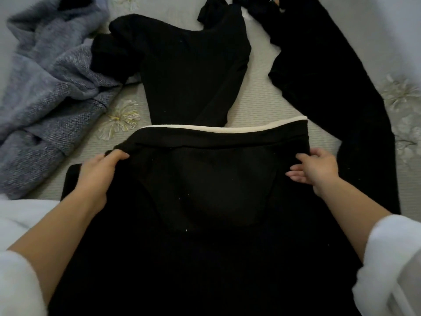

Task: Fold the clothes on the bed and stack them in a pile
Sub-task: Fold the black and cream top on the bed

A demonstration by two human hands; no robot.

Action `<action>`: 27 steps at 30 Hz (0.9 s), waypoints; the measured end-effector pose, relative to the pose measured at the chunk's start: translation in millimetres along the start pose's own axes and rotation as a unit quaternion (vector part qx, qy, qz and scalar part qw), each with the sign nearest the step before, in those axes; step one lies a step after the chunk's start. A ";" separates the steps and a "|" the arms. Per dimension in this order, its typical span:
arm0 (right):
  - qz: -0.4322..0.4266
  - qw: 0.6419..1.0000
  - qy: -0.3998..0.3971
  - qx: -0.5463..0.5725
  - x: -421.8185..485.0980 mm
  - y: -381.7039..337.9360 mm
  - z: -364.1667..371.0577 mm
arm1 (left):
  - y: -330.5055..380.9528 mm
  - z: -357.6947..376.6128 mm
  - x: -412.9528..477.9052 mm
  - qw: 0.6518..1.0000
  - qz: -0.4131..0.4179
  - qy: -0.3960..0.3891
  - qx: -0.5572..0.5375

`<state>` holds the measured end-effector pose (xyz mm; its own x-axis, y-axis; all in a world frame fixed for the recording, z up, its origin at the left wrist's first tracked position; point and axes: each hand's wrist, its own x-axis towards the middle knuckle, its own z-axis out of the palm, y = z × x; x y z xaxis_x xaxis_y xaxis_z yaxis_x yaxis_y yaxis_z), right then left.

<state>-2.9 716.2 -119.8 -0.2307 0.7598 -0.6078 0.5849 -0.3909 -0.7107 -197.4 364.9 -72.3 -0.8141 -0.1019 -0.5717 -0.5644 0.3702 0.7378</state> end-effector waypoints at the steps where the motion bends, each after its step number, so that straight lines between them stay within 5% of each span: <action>1: -0.016 0.999 0.032 0.017 -1.4 -2.9 -0.5 | 3.7 -3.4 -2.7 0.998 0.068 0.010 -0.006; 4: -0.092 0.985 0.125 0.069 -9.5 -11.1 -7.7 | 19.0 -14.1 -8.9 0.972 0.228 0.029 -0.043; 8: -0.131 0.978 0.123 0.105 -6.2 -18.7 -7.1 | 34.7 -1.3 8.8 0.957 0.272 0.074 -0.067; 11: -0.123 0.989 0.047 0.069 3.3 -10.5 0.7 | 17.4 23.5 24.7 0.960 0.246 0.100 0.086; 13: -0.158 0.986 -0.002 -0.052 0.4 9.3 5.2 | -8.9 35.0 20.1 0.921 0.238 0.133 0.279; 16: -0.345 0.874 -0.044 -0.338 -13.9 53.5 8.6 | -50.0 54.5 -8.0 0.817 0.372 0.058 0.437; 19: -0.385 0.759 -0.068 -0.520 -19.5 88.0 11.4 | -78.3 68.7 -18.8 0.767 0.333 -0.039 0.547; 24: -0.355 0.755 -0.061 -0.548 -31.4 92.0 13.3 | -89.1 80.4 -44.4 0.800 0.309 -0.035 0.513; 27: -0.345 0.768 -0.097 -0.531 -65.0 103.3 -0.5 | -116.2 73.8 -93.7 0.770 0.374 -0.090 0.509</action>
<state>72.9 626.7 -153.5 -0.8220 0.4632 -0.3313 0.5514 0.7928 -0.2598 -45.4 399.6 -131.0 -0.7755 0.5873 -0.2317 0.5276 0.8044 0.2733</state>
